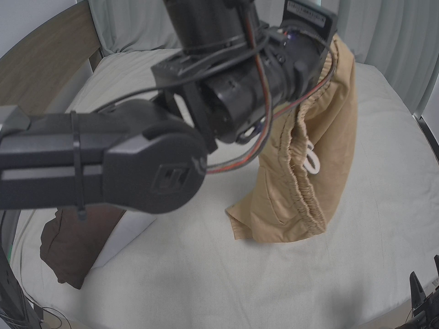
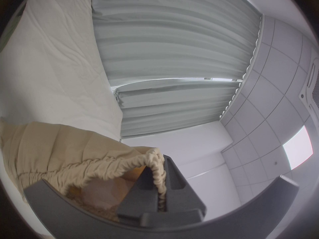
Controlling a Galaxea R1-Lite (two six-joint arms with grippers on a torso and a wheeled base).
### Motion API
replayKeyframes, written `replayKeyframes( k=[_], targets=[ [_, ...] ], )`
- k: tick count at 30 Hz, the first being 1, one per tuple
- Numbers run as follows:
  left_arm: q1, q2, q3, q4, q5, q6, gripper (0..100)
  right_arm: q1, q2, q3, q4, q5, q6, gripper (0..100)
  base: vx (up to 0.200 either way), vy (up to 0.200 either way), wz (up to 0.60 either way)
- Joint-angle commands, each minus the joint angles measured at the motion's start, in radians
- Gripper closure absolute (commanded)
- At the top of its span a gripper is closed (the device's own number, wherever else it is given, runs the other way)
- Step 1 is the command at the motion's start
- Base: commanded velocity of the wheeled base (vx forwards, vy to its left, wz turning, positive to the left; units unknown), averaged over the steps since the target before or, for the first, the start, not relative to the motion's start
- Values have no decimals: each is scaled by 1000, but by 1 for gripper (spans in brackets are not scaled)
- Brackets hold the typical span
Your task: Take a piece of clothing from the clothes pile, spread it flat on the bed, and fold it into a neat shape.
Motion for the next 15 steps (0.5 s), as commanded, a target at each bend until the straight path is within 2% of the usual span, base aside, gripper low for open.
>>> replayKeyframes(
  k=[1,4,10,15],
  targets=[
    [167,-142,559,-321,-186,103,100,-1,-15,18,0,1,0,0,0,0,0],
    [202,-142,677,-425,-243,150,100,-1,-15,16,0,1,-2,0,0,0,0],
    [264,-141,851,-562,-278,225,100,-1,-15,16,0,1,-2,0,0,0,0],
    [285,-122,953,-674,-281,276,100,-1,-15,18,0,1,-2,0,0,0,0]
  ],
)
